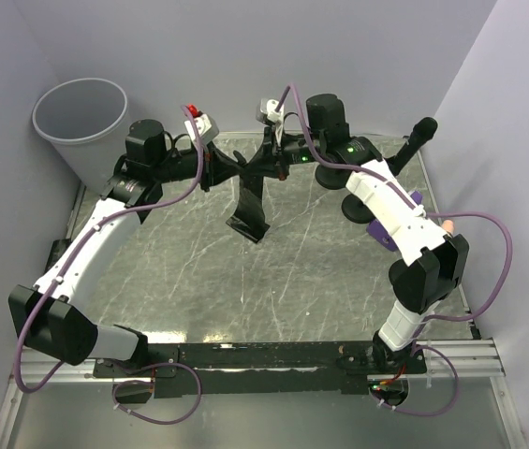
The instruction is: Put the trash bags into the trash bin
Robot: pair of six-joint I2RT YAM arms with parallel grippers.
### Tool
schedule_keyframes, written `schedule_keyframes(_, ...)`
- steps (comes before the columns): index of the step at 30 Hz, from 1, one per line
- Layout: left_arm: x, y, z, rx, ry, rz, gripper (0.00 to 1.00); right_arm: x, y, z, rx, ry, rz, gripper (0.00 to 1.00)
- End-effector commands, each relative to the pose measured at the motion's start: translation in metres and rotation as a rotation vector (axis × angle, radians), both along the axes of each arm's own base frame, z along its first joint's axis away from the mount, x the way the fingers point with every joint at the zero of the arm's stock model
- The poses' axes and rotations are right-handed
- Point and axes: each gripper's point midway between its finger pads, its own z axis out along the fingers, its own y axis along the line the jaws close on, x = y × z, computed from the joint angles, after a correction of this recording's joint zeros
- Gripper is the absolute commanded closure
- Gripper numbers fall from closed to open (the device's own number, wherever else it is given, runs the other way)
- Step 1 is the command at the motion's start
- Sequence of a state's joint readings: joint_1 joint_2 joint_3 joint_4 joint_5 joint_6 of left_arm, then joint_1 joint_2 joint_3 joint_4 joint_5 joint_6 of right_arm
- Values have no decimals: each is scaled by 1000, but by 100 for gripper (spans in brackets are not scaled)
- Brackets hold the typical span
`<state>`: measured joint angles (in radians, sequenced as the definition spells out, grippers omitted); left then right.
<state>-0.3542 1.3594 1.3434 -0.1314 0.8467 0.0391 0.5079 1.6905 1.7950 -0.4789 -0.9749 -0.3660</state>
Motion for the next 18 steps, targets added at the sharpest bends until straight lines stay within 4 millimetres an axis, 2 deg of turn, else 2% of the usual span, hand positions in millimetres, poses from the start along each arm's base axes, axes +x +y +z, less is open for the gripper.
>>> schedule_keyframes(1,1,1,16,9,-80,-18,99,-18,-4,28,23,-90,41,99)
schedule_keyframes(3,2,2,17,11,-91,-9,99,-22,-9,26,7,-96,43,97)
schedule_keyframes(6,4,4,19,13,-98,-3,99,-29,-15,24,-12,-90,57,87)
schedule_keyframes(9,4,5,20,28,-111,-15,99,-31,-28,45,43,-64,98,81)
schedule_keyframes(13,1,6,18,60,-131,-32,99,-13,-46,85,170,58,114,76)
schedule_keyframes(16,0,7,18,74,-148,-40,99,-1,-45,90,196,78,76,73)
schedule_keyframes(18,-1,7,18,79,-150,-48,99,14,-39,83,196,114,19,75)
